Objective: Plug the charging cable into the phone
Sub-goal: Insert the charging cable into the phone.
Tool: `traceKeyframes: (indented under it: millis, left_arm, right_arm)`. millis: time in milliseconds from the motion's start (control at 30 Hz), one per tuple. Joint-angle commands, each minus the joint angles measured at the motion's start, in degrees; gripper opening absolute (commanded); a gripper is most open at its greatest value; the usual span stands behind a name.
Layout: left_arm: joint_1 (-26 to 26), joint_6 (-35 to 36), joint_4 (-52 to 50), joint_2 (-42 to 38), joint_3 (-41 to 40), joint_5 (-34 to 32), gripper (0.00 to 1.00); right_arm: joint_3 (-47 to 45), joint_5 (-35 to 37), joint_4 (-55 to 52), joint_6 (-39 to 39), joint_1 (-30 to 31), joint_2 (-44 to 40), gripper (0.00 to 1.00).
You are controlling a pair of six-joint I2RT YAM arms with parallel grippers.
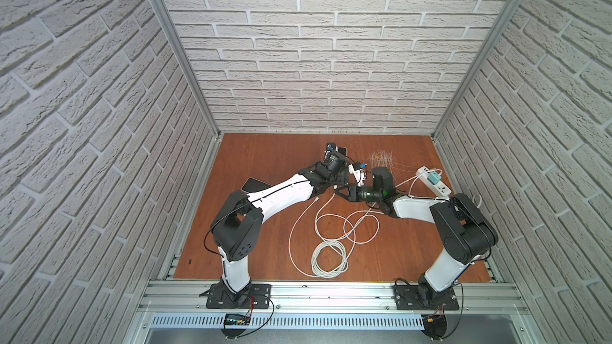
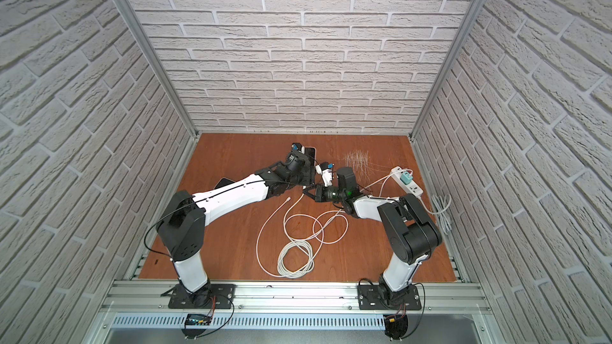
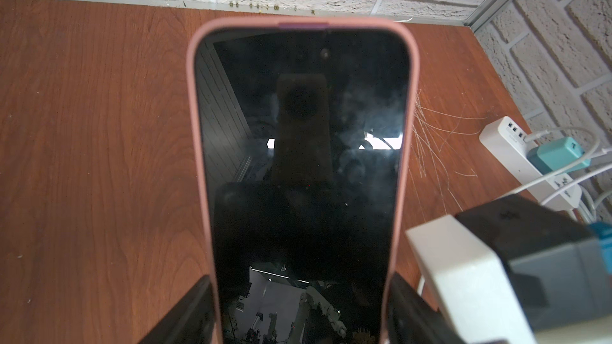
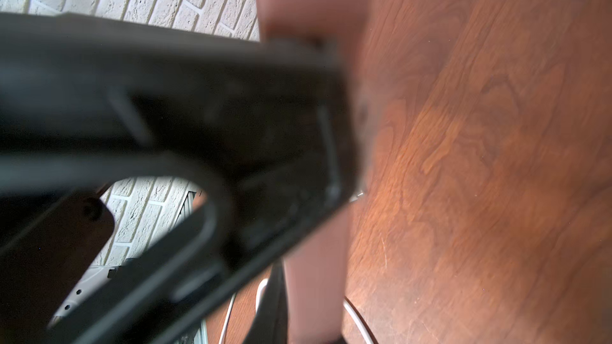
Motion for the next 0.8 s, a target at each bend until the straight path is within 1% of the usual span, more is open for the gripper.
traceKeyframes:
  millis: [0, 200, 433, 767]
  left_arm:
    - [-1.1, -0.5, -5.9, 1.5, -0.5, 4.4, 0.4]
    - [-1.1, -0.6, -5.9, 2.0, -0.4, 5.2, 0.4]
    - [-1.1, -0.9, -8.0, 3.2, 0.8, 5.0, 0.4]
    - [-1.1, -1.0, -9.1, 4.2, 1.6, 5.6, 0.4]
  right_arm:
    - [2.3, 2.0, 12.2, 0.9, -1.5, -0.7, 0.03]
    - [2.2, 2.7, 11.9, 0.5, -1.6, -0.9, 0.03]
    - [2.4, 4.0, 12.0, 0.8, -2.1, -0.5, 0.03]
    - [2.3, 3.7, 13.2, 1.8, -2.8, -0.1, 0.03]
